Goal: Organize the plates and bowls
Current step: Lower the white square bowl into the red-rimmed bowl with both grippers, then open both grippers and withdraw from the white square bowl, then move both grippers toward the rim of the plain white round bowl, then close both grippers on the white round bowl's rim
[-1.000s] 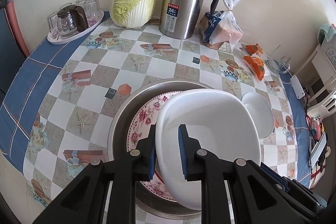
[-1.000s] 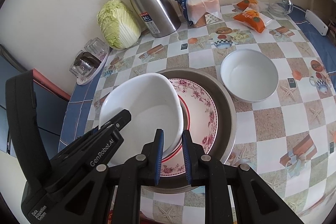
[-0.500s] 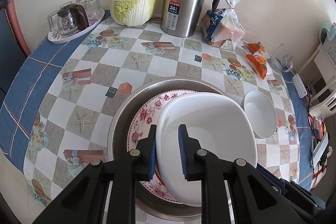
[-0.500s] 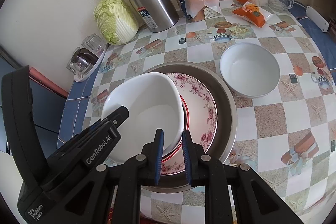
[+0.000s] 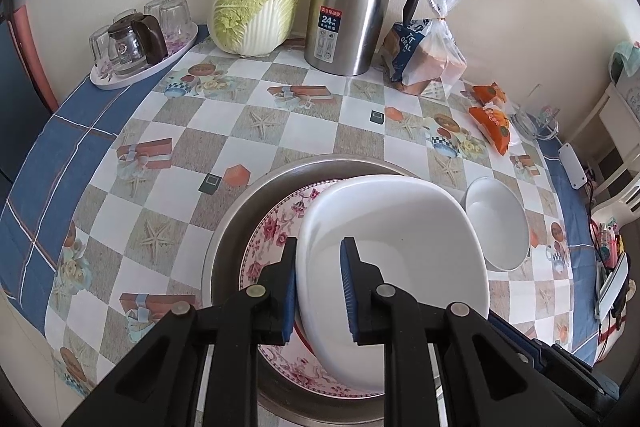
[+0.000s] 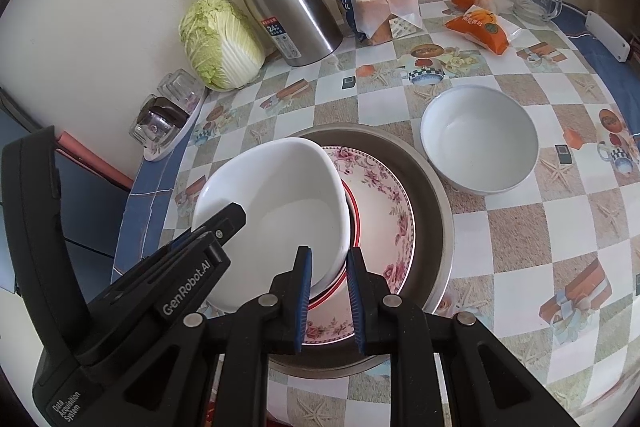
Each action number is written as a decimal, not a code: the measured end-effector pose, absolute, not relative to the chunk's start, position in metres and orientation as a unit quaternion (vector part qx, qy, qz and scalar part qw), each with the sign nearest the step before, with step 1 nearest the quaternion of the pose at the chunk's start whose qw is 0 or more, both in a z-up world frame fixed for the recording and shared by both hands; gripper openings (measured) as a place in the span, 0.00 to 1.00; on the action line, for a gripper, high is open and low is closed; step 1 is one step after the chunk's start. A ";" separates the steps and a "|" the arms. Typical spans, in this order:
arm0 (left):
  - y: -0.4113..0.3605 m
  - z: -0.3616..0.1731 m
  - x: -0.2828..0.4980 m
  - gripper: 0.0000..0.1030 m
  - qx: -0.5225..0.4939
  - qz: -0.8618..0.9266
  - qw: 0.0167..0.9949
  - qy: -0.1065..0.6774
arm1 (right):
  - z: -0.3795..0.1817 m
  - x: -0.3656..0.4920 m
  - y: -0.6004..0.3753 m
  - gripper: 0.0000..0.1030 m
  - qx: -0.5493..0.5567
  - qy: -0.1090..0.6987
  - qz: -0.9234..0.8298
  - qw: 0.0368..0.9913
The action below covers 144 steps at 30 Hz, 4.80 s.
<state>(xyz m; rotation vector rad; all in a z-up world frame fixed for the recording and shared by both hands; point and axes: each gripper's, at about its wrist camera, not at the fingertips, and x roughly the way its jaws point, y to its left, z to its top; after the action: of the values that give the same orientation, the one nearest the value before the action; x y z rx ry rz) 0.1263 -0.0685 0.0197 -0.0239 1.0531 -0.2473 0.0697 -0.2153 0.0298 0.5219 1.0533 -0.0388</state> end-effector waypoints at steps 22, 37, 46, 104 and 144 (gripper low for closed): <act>-0.063 0.048 0.115 0.33 -0.004 -0.120 0.877 0.466 | 0.048 0.065 -0.217 0.20 0.238 0.477 -0.008 0.846; -0.062 0.049 0.113 0.40 -0.004 -0.117 0.877 0.466 | 0.041 0.065 -0.223 0.20 0.243 0.485 -0.012 0.840; -0.060 0.051 0.113 0.72 -0.002 -0.109 0.879 0.464 | 0.056 0.060 -0.224 0.23 0.245 0.469 -0.011 0.849; -0.173 0.115 0.140 0.98 0.064 -0.164 0.897 0.405 | 0.027 0.044 -0.390 1.00 0.245 0.448 -0.175 0.841; -0.283 -0.051 0.203 0.23 0.124 -0.179 0.759 0.613 | -0.059 0.096 -0.384 0.17 0.308 0.510 -0.125 0.793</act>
<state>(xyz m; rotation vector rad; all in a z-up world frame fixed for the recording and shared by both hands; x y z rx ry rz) 0.2031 -0.2830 -0.0505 0.2710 1.3348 -0.3903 0.0962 -0.3839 -0.0588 0.6631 1.0957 -0.2691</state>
